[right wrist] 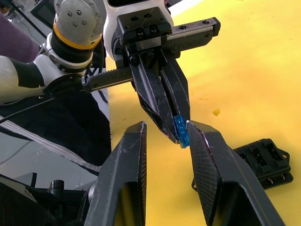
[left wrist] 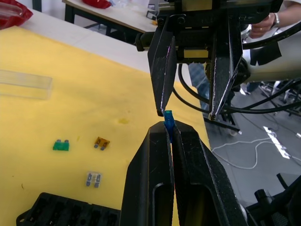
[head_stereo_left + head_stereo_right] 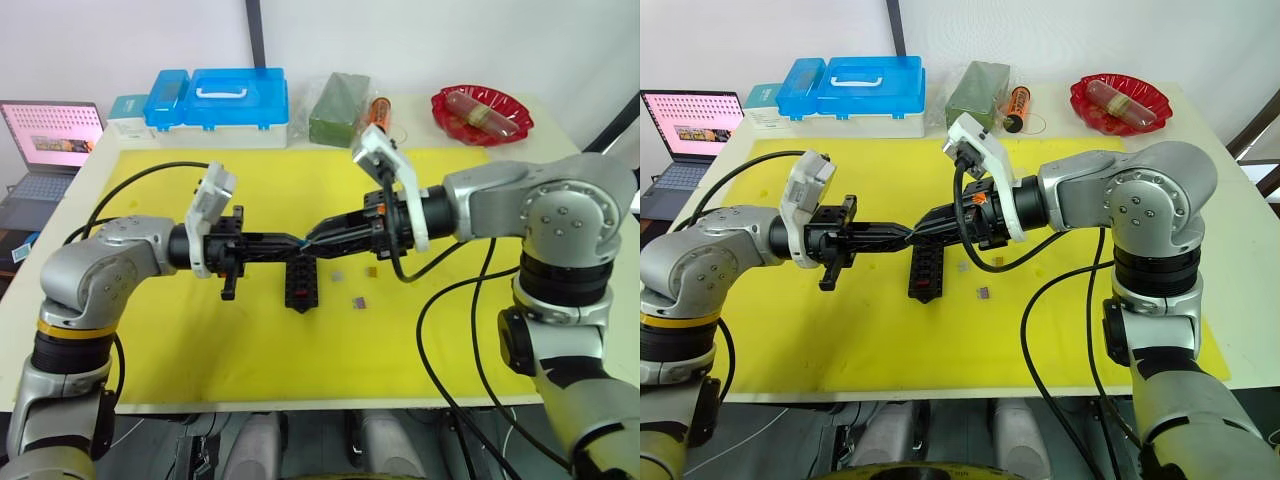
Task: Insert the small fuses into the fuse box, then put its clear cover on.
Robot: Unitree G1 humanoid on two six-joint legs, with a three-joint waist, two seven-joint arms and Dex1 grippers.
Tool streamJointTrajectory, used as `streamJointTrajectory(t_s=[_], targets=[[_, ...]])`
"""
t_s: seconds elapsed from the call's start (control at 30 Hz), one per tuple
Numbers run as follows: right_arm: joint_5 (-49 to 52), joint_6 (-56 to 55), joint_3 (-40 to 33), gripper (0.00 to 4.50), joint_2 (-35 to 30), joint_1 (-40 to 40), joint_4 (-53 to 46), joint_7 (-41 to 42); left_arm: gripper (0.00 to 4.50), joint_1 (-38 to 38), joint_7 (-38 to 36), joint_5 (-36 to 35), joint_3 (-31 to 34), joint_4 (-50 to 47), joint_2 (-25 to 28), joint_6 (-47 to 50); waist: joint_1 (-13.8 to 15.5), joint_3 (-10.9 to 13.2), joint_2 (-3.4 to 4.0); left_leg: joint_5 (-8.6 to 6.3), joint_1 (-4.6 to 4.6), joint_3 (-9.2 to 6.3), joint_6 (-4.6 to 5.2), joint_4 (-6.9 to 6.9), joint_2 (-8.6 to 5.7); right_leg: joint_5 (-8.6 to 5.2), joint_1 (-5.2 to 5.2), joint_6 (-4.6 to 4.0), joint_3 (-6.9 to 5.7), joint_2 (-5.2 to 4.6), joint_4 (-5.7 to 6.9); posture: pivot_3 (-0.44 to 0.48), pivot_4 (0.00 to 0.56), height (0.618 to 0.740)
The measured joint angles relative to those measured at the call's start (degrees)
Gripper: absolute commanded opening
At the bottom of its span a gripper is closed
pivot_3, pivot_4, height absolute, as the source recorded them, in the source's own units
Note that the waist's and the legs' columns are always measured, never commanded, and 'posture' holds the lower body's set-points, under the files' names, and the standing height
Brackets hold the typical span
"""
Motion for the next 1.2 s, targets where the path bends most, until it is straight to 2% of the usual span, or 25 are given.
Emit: streamJointTrajectory(t_s=[0.43,0.57,1.2], targets=[[0.17,-1.29,0.77,1.36,-1.46,0.25,0.42,-0.12,0.00,0.34,0.00,0.00,0.00,-0.04,0.04,-0.07,-0.01,0.00,0.00,0.00,0.00,0.00,0.00,0.00,0.00,0.00,0.00,0.00,0.00,0.01,0.00,0.000,0.150,0.740],[0.15,-1.65,1.44,0.54,-1.79,0.27,0.51,-0.12,0.00,0.33,-0.02,-0.01,0.00,-0.04,0.05,-0.12,-0.02,0.00,0.00,0.00,0.00,0.00,0.00,0.00,0.00,0.00,0.00,0.00,0.00,0.01,0.00,0.000,0.150,0.740],[0.12,-5.31,4.06,0.54,-3.99,0.92,0.59,0.18,0.00,0.38,0.16,-0.01,0.01,-0.60,0.54,-0.07,-0.01,0.00,0.00,0.00,0.00,0.00,0.00,-0.01,0.01,-0.01,0.00,-0.01,0.00,0.02,-0.01,0.000,0.150,0.740]])
